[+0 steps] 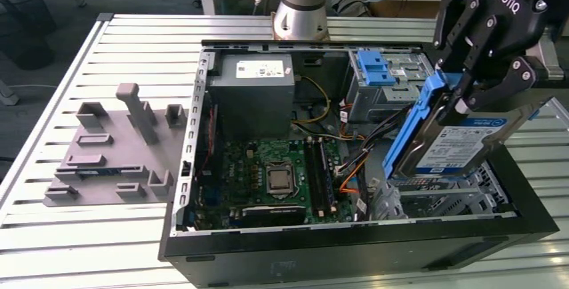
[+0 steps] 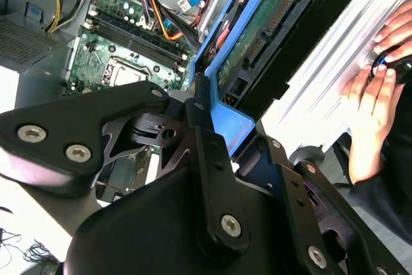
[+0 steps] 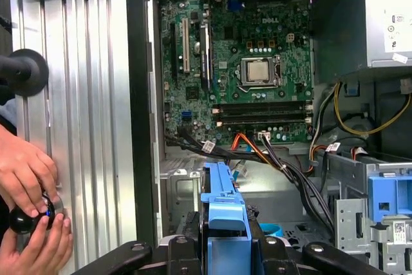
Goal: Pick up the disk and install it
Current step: 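Insert the disk into the insertion slot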
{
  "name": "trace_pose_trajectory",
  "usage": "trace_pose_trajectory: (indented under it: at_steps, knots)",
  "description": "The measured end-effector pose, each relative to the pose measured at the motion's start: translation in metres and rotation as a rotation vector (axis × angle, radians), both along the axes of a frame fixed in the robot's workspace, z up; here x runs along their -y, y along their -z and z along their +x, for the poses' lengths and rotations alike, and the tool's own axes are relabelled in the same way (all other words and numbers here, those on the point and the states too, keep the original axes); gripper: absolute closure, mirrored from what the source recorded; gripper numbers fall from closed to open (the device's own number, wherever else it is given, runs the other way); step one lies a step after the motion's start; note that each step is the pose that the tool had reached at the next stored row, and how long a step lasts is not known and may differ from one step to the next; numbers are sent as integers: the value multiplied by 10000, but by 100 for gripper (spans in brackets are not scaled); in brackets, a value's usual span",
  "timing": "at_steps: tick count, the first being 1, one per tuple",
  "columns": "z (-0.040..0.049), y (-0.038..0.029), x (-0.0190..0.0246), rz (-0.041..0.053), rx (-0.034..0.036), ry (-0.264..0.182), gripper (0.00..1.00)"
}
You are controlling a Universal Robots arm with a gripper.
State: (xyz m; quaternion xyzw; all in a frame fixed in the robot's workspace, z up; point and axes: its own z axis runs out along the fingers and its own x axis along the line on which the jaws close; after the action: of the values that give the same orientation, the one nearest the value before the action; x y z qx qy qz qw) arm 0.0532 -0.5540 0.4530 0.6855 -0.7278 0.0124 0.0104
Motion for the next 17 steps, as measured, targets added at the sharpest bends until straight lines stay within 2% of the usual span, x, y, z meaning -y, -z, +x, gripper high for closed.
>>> trace_pose_trajectory:
  at_steps: [8,17]
  knots:
    - [21,0,0,-1,0,0,64]
    - [115,30,0,-2,0,0,64]
